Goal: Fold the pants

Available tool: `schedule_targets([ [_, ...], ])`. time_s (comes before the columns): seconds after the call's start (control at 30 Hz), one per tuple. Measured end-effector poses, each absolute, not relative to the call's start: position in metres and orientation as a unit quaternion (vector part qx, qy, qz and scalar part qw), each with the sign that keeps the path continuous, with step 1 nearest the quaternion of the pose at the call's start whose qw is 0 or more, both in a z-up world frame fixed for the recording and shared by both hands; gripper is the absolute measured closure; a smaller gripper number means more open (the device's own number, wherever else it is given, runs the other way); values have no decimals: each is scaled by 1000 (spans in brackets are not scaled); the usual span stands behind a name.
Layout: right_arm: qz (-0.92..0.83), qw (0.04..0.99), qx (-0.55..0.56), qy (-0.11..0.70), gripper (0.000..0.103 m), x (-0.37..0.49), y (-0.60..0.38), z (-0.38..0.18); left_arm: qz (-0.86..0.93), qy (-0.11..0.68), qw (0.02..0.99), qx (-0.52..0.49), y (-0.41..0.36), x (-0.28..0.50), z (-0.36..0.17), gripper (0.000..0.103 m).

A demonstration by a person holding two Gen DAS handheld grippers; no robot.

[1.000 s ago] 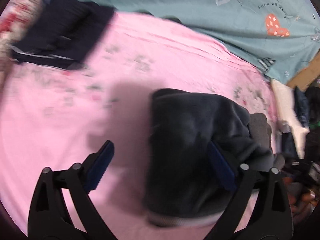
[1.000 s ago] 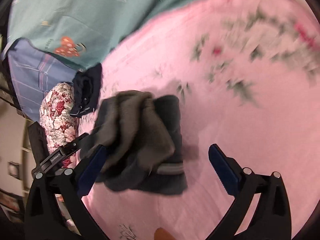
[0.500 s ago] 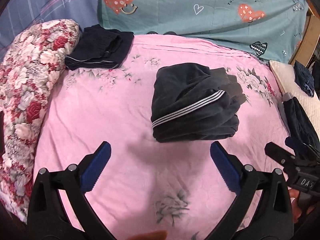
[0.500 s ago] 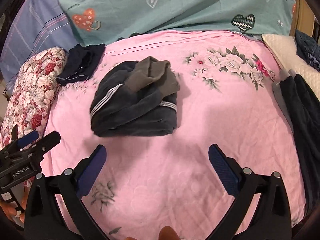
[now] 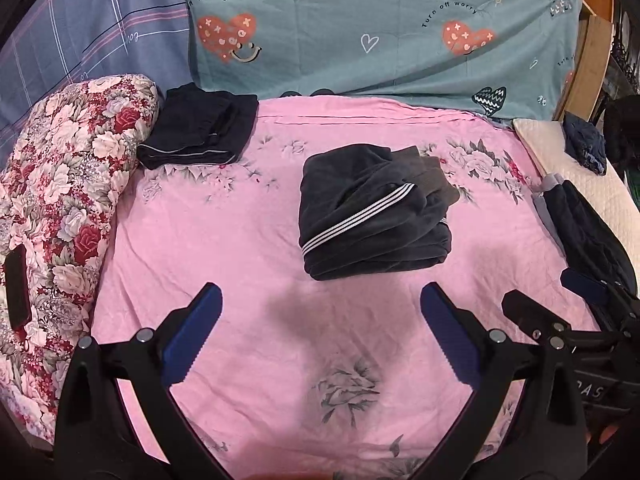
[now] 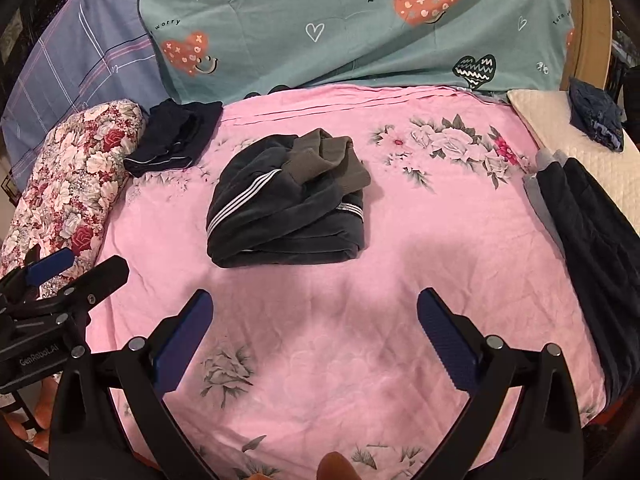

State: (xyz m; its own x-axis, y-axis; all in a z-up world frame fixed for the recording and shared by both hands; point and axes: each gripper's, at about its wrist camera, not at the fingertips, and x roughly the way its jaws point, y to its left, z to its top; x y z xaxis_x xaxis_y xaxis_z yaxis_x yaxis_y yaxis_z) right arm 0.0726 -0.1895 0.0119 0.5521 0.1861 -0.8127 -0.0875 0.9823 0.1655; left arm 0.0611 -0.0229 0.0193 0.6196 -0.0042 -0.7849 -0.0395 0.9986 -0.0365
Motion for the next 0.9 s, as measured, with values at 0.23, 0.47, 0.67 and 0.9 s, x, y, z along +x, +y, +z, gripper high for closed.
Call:
schedule_targets([
  [0.23,71,881,45,466,1,66,-185,14,18,434,901,-26,-13,53,22,2],
  [0.47,67,882,41,465,1,64,-184,15,15,433,901,-23,-10,49,23,2],
  [0.67,67,881,41,466,1,63,-183,14,14,432,902,-18,-13,49,25,2],
  [0.9,70,879,41,469,1,64,-182,14,9,431,902,-14,-13,49,24,2],
])
